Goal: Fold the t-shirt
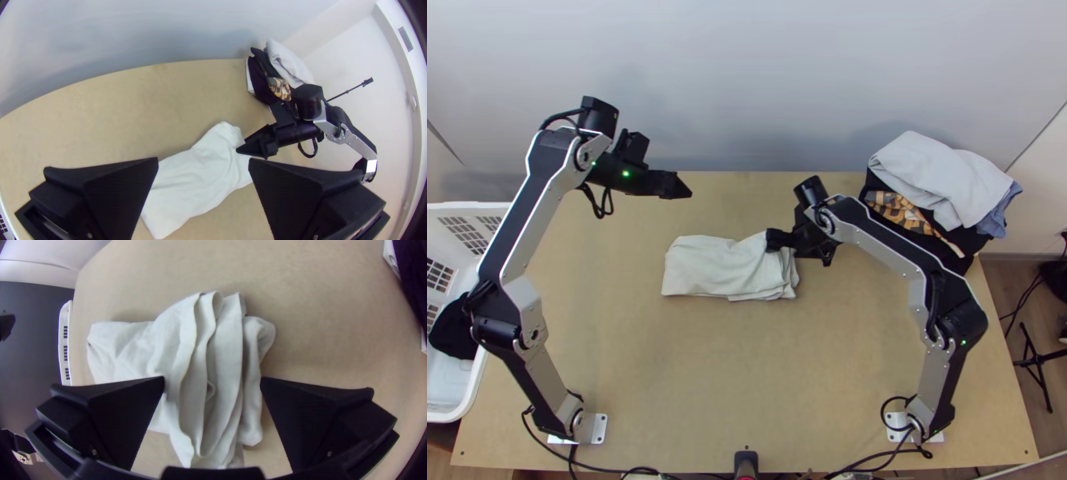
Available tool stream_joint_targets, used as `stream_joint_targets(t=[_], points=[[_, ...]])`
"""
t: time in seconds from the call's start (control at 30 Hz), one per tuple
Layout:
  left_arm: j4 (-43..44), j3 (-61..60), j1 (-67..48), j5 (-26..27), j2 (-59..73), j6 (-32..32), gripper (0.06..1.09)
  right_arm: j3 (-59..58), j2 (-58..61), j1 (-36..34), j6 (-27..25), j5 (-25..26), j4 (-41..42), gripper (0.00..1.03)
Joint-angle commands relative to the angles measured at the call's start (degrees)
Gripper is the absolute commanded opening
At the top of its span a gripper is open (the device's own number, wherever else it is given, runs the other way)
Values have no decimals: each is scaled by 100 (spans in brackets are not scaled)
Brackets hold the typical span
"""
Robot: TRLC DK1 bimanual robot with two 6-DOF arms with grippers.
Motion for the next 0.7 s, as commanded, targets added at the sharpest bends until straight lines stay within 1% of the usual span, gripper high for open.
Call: stream_joint_targets(t=[0.0,0.23,0.3,0.33,0.4,0.43,0.57,0.67], points=[[-56,-26,125,9,-36,34,104,-220,-172,-184,-37,155,-96,99],[-56,-26,107,9,-62,-2,104,-431,-75,-157,-64,137,-26,99],[-65,-26,107,9,-80,-2,104,-466,-5,-122,-64,50,97,99],[-74,-26,116,9,-89,7,104,-466,48,-113,-64,-82,133,99],[-109,-26,116,0,-115,16,104,-466,136,-96,-29,-399,221,99],[-144,-26,125,0,-133,34,104,-466,180,-96,15,-645,282,99],[-214,-78,142,0,-203,60,104,-466,356,-113,270,-1884,598,99],[-214,-184,178,0,-291,60,104,-448,514,-87,384,-2613,827,99]])
